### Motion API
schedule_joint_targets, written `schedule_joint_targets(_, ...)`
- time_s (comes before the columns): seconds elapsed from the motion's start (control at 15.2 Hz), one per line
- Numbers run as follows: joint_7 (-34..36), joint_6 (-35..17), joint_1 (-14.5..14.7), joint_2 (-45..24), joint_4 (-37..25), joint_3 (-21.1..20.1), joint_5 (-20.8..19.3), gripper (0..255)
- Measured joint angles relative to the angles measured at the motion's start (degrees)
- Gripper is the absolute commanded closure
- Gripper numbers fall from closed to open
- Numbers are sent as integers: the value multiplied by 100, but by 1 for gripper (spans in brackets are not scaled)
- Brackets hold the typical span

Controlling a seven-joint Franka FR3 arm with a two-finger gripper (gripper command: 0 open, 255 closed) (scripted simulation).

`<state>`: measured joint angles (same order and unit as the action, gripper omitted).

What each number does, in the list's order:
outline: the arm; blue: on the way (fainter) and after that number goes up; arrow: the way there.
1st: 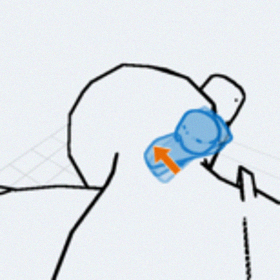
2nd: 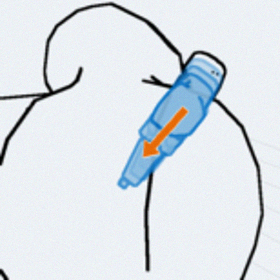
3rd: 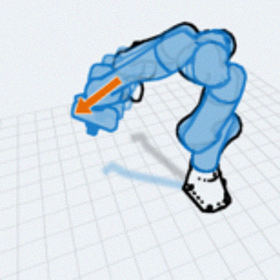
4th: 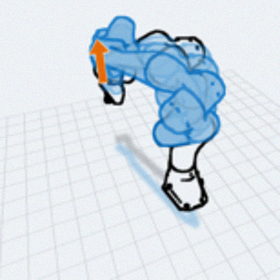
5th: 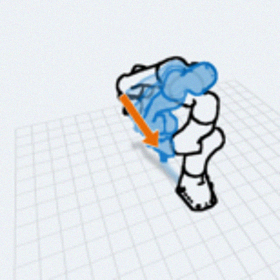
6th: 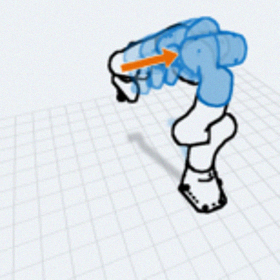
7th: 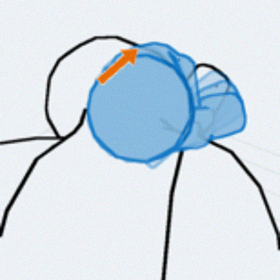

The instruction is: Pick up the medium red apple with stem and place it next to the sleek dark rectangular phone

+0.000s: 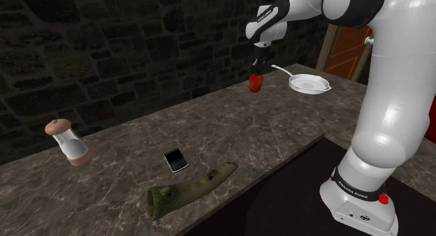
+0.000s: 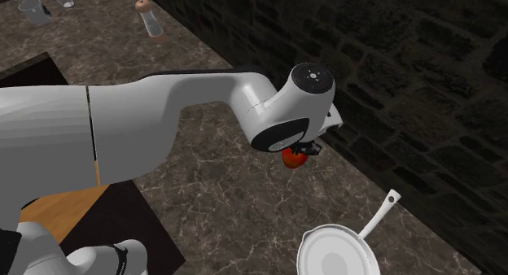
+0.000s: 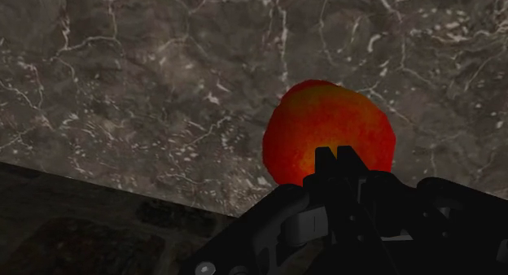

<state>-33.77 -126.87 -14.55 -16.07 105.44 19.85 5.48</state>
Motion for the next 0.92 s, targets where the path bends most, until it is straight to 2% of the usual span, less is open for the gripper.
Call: schedule_joint_targets(0.92, 86, 892, 28, 316, -595, 50, -152, 255)
